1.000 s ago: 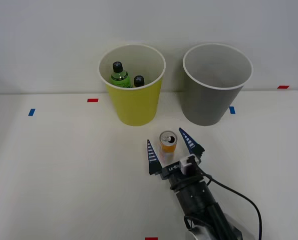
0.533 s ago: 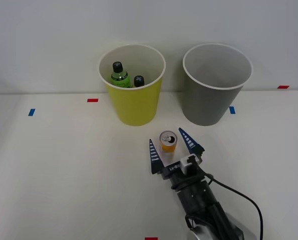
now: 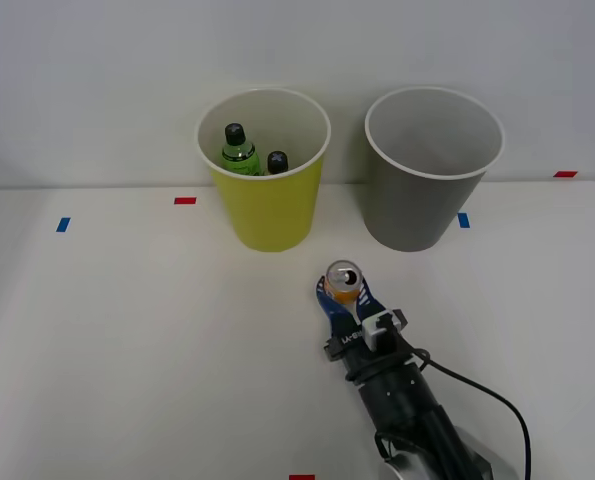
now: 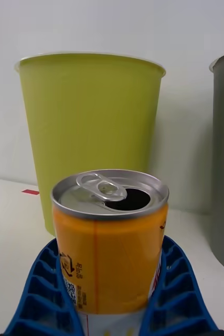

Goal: Put cans in the gray bin, plastic bottles in the light green bin

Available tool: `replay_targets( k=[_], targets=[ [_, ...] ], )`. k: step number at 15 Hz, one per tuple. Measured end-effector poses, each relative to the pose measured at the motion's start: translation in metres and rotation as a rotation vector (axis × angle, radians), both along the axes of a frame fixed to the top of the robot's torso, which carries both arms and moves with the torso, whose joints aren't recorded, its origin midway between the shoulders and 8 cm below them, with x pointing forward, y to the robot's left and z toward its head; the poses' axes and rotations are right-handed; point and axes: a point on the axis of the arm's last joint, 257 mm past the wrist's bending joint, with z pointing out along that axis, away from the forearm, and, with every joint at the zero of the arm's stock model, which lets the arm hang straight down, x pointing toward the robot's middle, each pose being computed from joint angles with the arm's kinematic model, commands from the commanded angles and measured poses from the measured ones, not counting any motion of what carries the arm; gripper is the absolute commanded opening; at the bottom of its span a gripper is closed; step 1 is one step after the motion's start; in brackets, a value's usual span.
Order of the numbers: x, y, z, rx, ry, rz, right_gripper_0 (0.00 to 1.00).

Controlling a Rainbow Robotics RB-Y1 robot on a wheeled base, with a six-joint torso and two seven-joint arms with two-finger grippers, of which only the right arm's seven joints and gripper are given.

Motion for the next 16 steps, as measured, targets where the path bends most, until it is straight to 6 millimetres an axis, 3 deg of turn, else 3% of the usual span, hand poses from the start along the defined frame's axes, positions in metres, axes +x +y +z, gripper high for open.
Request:
replay_targets(
  k=[6, 9, 12, 16],
  targets=[
    [-0.008, -0.010, 0.003, 0.016, -0.026, -0.006, 0.00],
    [-0.019, -0.015, 0.015, 0.050, -0.048, -0.002, 0.00],
    [-0.029, -0.014, 0.055, 0.131, -0.058, 0.029, 0.00],
    [-0.037, -0.025, 0.134, 0.244, -0.031, 0.082, 0.00]
  ],
)
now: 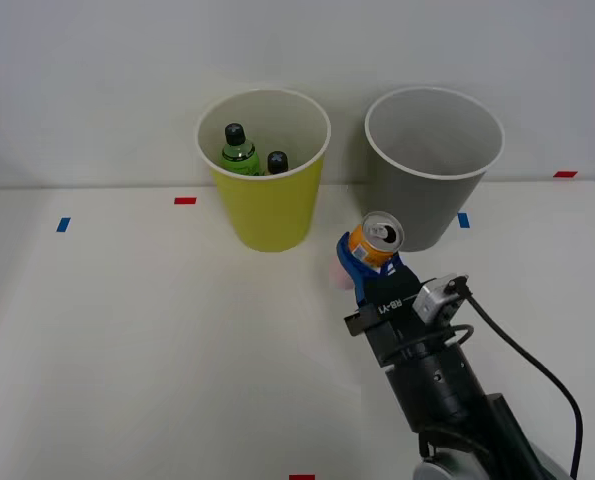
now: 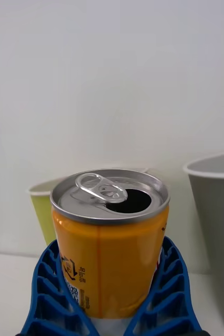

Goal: Put cans in the gray bin, plastic bottles in the light green bin

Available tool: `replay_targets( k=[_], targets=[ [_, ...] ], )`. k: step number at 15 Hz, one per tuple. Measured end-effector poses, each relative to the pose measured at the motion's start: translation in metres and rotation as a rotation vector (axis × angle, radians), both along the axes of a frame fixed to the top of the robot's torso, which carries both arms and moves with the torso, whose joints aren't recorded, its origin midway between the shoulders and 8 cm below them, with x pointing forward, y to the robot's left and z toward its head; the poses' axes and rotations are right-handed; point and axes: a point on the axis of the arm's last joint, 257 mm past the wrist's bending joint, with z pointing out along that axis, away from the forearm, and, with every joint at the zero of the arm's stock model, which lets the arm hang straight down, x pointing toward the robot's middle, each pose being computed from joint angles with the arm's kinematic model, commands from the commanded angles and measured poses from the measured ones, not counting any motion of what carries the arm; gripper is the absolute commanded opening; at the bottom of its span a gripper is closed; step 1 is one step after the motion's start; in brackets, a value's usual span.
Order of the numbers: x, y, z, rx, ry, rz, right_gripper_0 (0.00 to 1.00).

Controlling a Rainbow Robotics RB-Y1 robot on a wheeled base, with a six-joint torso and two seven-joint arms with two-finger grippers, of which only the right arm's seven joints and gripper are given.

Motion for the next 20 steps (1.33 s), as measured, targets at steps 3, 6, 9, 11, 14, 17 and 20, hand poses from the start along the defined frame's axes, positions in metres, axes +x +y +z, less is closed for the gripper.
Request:
replay_targets(
  k=[3, 6, 9, 11, 14, 17, 20],
  targets=[
    [0.012, -0.046, 0.045, 0.108, 0.016, -0.024, 0.00],
    [0.031, -0.071, 0.091, 0.210, -0.028, -0.026, 0.00],
    [0.053, -0.083, 0.138, 0.318, -0.059, 0.007, 0.00],
    [0.070, -0.083, 0.154, 0.288, -0.031, 0.034, 0.00],
    [0.103, -0.086, 0.181, 0.222, 0.000, 0.053, 0.00],
    [0.152, -0.090, 0.179, 0.202, 0.030, 0.008, 0.00],
    [0.186, -0.095, 0.170, 0.142, 0.048, -0.048, 0.00]
  ],
)
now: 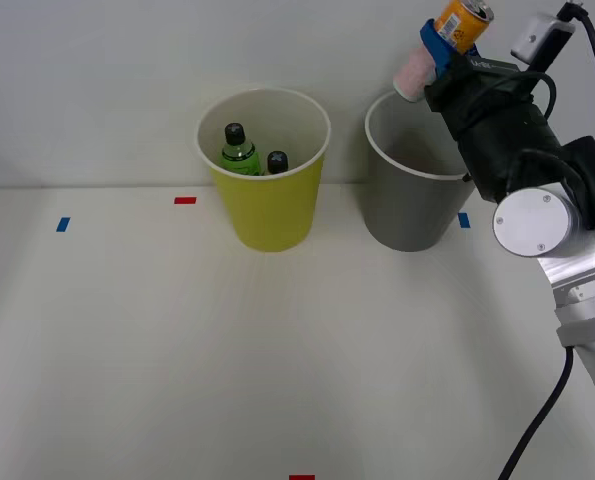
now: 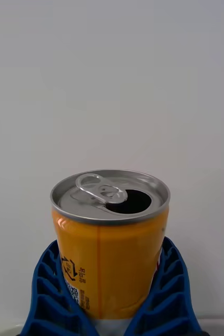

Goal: Put cans in the gray bin, plastic bottles in the light green bin

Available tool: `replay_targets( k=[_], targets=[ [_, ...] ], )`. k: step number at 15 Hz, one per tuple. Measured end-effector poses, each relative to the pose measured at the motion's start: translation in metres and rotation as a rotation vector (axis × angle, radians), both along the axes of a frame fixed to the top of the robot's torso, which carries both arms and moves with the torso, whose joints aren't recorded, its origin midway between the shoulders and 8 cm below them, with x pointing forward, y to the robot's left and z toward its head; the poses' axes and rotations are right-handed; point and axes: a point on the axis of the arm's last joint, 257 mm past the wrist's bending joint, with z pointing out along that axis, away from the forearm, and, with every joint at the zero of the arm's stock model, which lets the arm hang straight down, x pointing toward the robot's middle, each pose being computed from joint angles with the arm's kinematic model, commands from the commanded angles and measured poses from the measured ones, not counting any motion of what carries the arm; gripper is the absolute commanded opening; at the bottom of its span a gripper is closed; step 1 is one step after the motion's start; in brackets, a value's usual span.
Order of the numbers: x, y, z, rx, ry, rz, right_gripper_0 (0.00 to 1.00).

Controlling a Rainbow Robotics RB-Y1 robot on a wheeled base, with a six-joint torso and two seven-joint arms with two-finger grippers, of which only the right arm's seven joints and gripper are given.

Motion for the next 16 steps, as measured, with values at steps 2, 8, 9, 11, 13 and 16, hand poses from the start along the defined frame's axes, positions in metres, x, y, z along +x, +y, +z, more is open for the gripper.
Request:
replay_targets(
  k=[2, 8, 9, 11, 13, 16],
  targets=[
    [0.013, -0.004, -0.009, -0.058, 0.018, -0.028, 0.00],
    [0.020, -0.006, -0.022, -0.190, 0.047, -0.039, 0.00],
    [0.020, -0.006, -0.022, -0.195, 0.045, -0.040, 0.00],
    [0.019, -0.006, -0.021, -0.201, 0.043, -0.043, 0.00],
    [0.019, -0.007, -0.020, -0.203, 0.038, -0.047, 0.04],
    [0.019, -0.008, -0.019, -0.203, 0.034, -0.051, 1.00]
  ],
)
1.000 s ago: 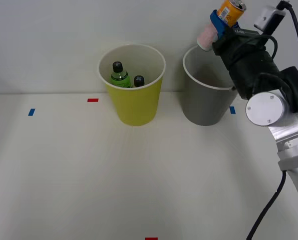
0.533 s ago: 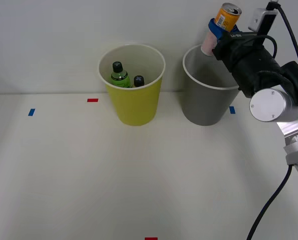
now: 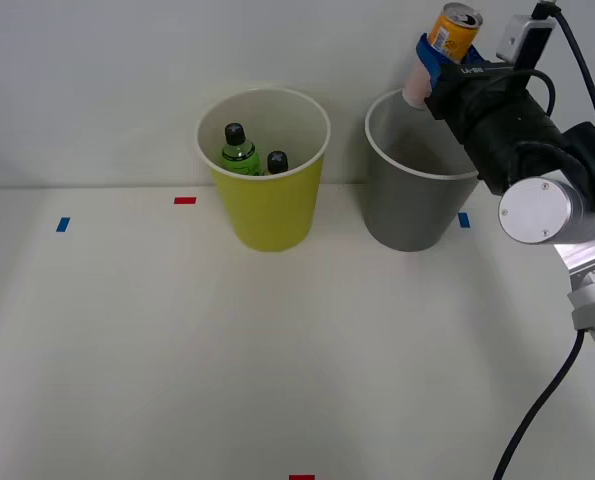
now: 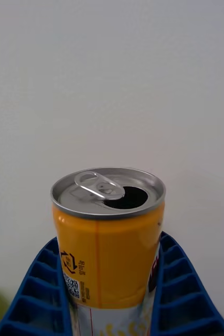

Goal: Put cans in the gray bin, plastic bottles in the light green bin

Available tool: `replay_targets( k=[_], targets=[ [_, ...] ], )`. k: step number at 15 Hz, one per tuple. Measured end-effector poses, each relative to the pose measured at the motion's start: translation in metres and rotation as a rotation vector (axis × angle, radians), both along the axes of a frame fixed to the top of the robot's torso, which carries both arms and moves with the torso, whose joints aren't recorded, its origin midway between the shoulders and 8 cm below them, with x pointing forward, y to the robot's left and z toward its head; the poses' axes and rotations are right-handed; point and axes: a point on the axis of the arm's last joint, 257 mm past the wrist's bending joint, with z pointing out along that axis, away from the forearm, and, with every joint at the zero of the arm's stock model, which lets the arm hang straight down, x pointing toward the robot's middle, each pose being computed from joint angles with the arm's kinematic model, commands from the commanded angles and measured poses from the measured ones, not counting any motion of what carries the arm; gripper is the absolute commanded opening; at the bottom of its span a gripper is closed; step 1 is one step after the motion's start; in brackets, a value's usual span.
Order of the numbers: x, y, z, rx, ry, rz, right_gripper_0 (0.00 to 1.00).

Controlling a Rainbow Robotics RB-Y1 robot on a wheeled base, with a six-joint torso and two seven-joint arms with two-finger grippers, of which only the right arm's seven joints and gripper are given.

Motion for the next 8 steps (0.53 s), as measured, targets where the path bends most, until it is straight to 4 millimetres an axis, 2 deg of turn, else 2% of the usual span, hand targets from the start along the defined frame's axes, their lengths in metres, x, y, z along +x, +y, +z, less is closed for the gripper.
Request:
replay_targets(
  k=[8],
  targets=[
    [-0.0024, 0.0010, 0.0053, 0.002, -0.012, 0.003, 1.00]
  ],
)
